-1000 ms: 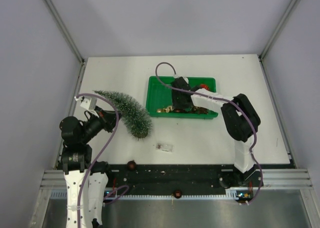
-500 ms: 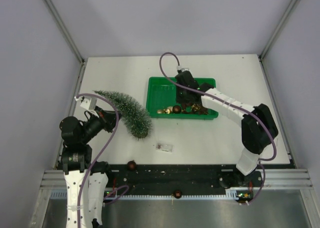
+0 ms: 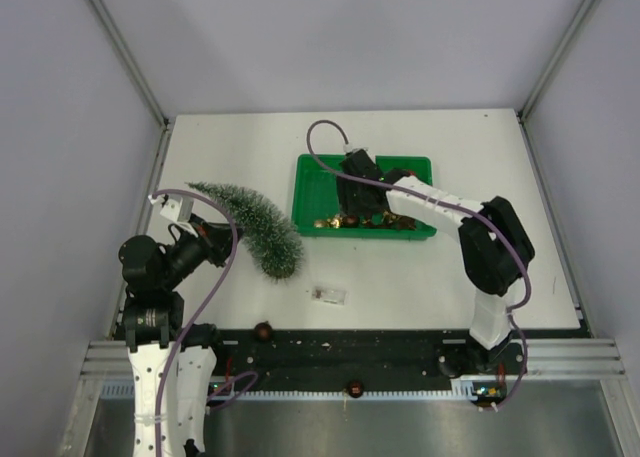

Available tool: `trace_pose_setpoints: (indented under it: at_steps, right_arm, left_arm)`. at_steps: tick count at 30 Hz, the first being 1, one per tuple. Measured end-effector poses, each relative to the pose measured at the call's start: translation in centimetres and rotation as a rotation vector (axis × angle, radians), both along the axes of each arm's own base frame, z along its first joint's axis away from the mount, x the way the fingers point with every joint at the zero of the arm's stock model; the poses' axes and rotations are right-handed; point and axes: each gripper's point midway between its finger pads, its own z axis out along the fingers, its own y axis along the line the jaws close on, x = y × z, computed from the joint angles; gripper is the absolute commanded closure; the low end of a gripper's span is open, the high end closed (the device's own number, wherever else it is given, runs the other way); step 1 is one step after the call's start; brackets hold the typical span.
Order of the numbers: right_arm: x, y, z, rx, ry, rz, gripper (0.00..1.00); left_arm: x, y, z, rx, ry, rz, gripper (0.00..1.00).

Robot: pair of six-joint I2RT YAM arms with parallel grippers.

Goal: Decorate the small christmas tree

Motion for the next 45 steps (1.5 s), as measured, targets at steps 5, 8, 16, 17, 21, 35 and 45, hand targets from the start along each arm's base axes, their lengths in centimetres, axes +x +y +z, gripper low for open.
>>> trace_pose_setpoints:
  at_steps: [5, 8, 16, 17, 21, 35, 45]
  right_arm:
    - [-0.6, 0.3, -3.5, -0.052, 0.063, 0.012, 0.38]
    - [-0.9, 0.4, -4.6, -0.069, 0.084, 0.02, 0.46]
    - [-0.8, 0.6, -5.2, -0.072, 0.086, 0.015, 0.74]
    - [-0.7, 0.6, -5.2, -0.073, 0.084, 0.015, 0.76]
    - [-0.5, 0.7, -4.5, -0.068, 0.069, 0.018, 0.77]
    - [-4.5, 4.4, 17.0, 0.386, -0.301, 0.243, 0.77]
    - [-10.7, 8.5, 23.4, 0.63, -0.365, 0.435, 0.77]
  left_arm:
    - [0.0, 0.0, -0.1, 0.0, 0.004, 0.001, 1.0]
    - [0.0, 0.0, -0.1, 0.0, 0.003, 0.001, 1.0]
    - [0.0, 0.0, -0.1, 0.001, 0.002, 0.003, 1.0]
    - [0.0, 0.1, -0.1, 0.004, 0.001, 0.003, 1.0]
    - [0.2, 0.1, -0.4, 0.018, -0.009, 0.002, 1.0]
    - [1.1, -0.8, -0.4, 0.004, -0.051, -0.088, 1.0]
    - [0.2, -2.4, 0.6, -0.086, -0.024, -0.218, 1.0]
